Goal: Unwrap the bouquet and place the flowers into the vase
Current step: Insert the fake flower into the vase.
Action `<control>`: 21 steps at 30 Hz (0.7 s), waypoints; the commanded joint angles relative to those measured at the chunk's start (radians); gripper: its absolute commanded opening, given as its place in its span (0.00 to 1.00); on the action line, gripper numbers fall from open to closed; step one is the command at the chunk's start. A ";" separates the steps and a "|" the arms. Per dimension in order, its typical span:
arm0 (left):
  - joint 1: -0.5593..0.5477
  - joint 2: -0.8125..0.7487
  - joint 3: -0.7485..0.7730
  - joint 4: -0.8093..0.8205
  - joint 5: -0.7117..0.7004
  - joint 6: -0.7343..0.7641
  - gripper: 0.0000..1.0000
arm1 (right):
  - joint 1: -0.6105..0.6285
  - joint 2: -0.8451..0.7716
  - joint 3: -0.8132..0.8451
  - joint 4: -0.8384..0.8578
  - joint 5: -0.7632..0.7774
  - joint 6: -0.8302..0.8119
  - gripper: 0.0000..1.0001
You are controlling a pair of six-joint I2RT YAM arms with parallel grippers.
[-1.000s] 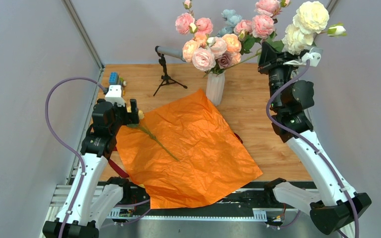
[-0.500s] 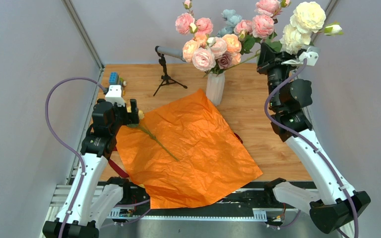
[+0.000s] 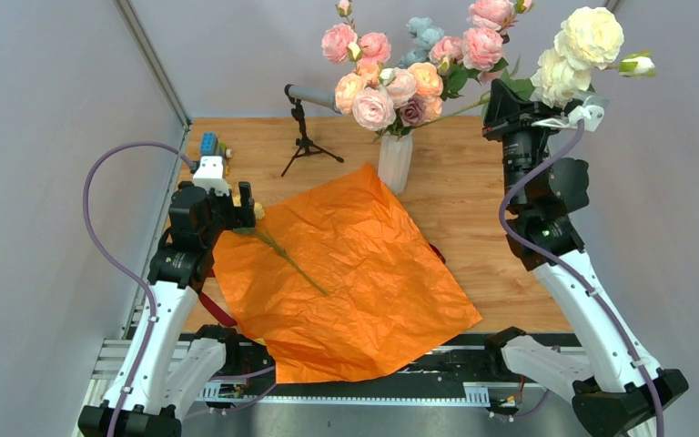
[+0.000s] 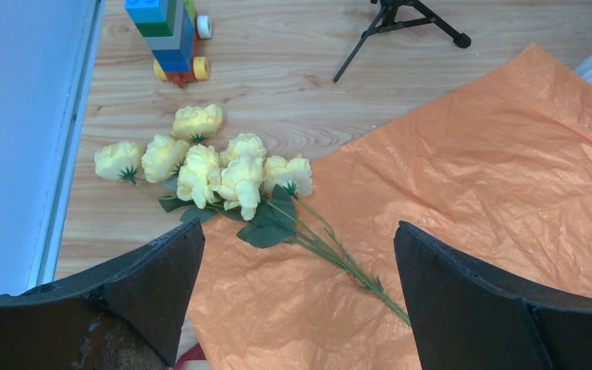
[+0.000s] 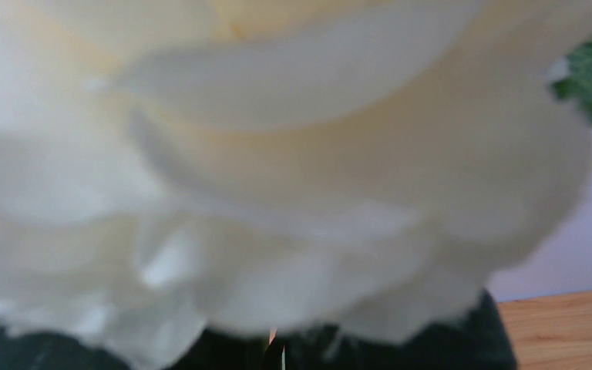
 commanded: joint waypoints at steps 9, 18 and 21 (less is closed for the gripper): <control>0.005 -0.006 -0.005 0.025 0.005 0.023 1.00 | -0.003 0.073 -0.015 0.106 0.011 -0.018 0.00; 0.004 -0.004 -0.005 0.025 0.004 0.023 1.00 | -0.003 0.089 -0.057 0.175 0.002 -0.047 0.00; 0.004 -0.004 -0.005 0.026 0.004 0.024 1.00 | -0.003 0.112 -0.060 0.181 -0.007 -0.049 0.00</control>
